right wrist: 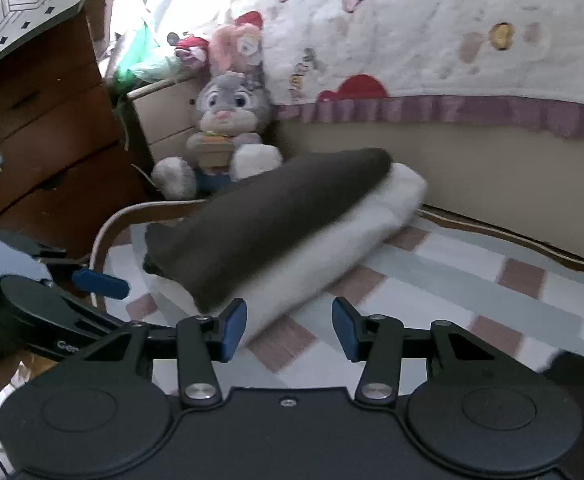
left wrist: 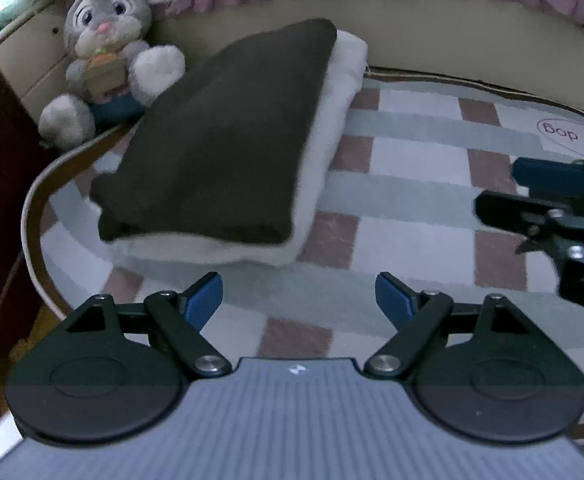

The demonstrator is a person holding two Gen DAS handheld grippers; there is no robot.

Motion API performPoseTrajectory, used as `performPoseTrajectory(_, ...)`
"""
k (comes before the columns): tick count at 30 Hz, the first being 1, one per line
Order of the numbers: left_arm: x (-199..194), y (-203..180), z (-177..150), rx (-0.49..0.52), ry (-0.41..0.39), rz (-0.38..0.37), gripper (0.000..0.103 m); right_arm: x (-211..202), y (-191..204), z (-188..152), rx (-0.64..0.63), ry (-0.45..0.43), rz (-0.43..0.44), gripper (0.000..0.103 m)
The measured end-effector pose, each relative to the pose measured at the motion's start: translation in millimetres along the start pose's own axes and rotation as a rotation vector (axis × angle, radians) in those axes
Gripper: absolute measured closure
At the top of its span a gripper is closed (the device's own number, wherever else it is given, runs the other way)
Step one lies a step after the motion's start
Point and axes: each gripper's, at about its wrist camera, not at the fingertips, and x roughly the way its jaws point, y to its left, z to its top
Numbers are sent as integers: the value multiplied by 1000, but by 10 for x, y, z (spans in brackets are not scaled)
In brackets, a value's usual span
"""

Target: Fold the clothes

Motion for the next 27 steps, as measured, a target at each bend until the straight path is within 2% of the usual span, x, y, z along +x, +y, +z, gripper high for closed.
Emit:
performPoseTrajectory(4, -153, -135, -135, -57, 33, -2, 11, -284, -6, -76, -4, 12, -27, 50)
performPoseTrajectory(10, -349, -278, -297, -91, 29, 8, 6, -578, 46, -165, 21, 42, -55, 49)
performPoseTrajectory(17, -430, -518, -405, -23, 70, 9, 6, -813, 128, -240, 38, 78, -58, 45)
performPoseTrajectory(21, -492, -574, -391, -29, 43, 29, 6, -873, 171, -243, 32, 89, -50, 44)
performPoseTrajectory(27, -497, -603, -398, -38, 43, 58, 5, -896, 165, -259, 33, 94, -57, 43)
